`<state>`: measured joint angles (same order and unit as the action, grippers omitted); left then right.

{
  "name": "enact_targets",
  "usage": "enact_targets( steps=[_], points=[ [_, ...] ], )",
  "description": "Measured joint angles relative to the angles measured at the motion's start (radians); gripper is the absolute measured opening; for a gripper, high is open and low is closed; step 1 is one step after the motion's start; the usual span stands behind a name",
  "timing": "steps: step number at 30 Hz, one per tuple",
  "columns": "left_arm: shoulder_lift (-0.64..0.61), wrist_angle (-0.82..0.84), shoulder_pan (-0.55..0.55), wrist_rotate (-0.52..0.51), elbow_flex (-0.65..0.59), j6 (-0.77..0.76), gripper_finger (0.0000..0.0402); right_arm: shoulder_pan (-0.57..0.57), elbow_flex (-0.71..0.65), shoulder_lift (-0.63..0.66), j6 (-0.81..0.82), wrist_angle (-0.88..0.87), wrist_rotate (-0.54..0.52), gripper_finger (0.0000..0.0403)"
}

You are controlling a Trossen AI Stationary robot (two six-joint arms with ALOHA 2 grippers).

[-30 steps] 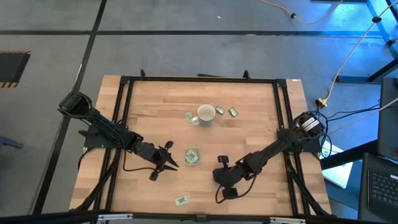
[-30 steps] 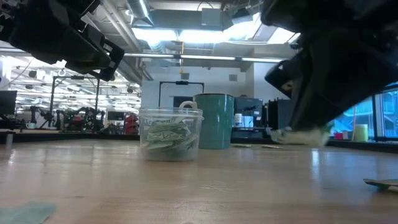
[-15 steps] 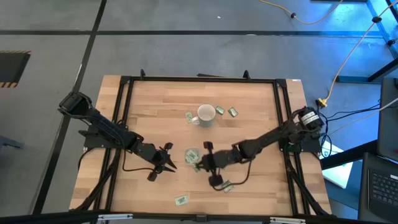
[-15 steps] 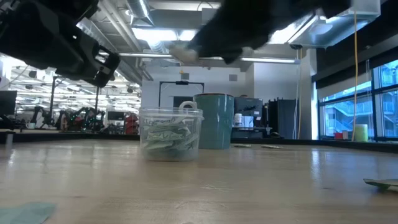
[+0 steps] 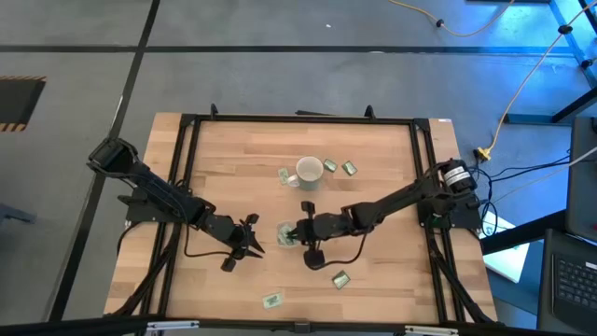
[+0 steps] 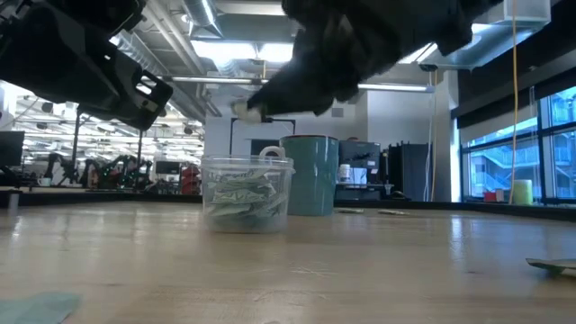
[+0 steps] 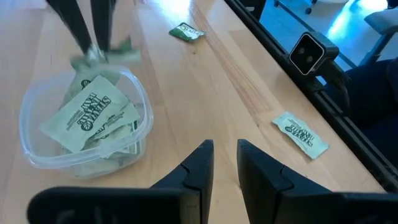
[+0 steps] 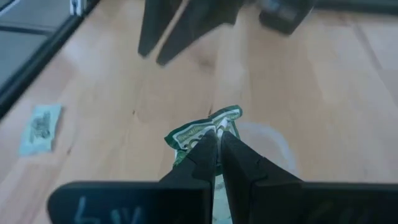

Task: Pick and place Stevia / Truvia into bins
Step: Put the green stevia packet into the transparent bin

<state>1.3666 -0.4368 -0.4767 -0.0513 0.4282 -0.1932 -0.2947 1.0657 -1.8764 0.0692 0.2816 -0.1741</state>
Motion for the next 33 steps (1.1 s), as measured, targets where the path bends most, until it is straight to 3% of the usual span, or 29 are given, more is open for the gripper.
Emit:
enact_targets(
  steps=[33],
  points=[
    [0.0,-0.001,0.0,-0.004,0.0,0.005,0.0062,0.031,0.0,-0.03,0.113,-0.073,-0.003,0.0033]
  ],
)
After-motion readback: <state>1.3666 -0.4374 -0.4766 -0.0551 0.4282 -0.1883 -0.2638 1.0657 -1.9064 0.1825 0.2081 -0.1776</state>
